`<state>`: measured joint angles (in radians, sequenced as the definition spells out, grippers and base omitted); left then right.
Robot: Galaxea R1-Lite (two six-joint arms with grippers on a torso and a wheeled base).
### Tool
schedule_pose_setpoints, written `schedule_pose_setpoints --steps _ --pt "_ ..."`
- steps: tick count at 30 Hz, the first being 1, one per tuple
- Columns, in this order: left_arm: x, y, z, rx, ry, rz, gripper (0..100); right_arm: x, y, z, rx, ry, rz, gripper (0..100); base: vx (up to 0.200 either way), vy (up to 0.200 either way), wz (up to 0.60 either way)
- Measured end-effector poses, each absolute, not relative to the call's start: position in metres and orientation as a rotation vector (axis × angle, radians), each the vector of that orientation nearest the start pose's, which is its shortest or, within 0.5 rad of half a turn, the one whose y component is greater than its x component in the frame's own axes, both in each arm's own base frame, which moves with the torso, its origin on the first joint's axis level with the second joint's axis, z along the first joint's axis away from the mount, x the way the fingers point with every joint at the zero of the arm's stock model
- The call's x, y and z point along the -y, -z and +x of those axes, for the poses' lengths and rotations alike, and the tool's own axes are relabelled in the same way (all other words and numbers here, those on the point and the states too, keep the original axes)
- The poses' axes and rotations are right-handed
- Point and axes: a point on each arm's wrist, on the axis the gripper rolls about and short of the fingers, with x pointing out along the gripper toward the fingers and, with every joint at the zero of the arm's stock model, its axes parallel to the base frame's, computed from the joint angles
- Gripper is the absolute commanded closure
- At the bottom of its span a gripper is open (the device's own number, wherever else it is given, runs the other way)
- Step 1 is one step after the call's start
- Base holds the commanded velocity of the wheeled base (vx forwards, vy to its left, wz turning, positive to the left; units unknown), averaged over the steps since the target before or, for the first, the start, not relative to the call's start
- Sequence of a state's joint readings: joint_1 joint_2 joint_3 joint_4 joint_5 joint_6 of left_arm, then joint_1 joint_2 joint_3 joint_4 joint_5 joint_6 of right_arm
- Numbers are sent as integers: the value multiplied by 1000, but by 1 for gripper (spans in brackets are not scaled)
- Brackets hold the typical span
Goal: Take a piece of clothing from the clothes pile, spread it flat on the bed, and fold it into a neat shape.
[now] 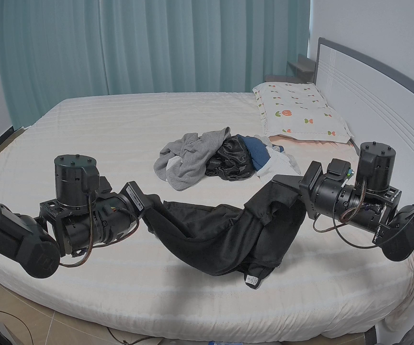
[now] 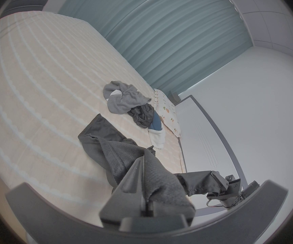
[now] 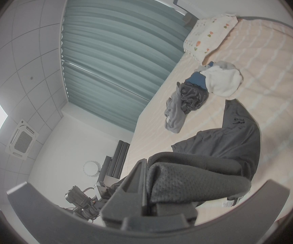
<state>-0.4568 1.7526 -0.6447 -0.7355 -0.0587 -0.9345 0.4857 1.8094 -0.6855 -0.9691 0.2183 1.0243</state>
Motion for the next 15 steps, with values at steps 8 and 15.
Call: schedule_pose_setpoints --steps 8,15 --pt "131 -126 258 -613 279 -833 100 -156 -146 273 -523 -559 954 100 -125 0 0" --pt "130 -130 255 -611 277 -869 100 -159 -149 266 -525 -578 950 100 -114 0 0"
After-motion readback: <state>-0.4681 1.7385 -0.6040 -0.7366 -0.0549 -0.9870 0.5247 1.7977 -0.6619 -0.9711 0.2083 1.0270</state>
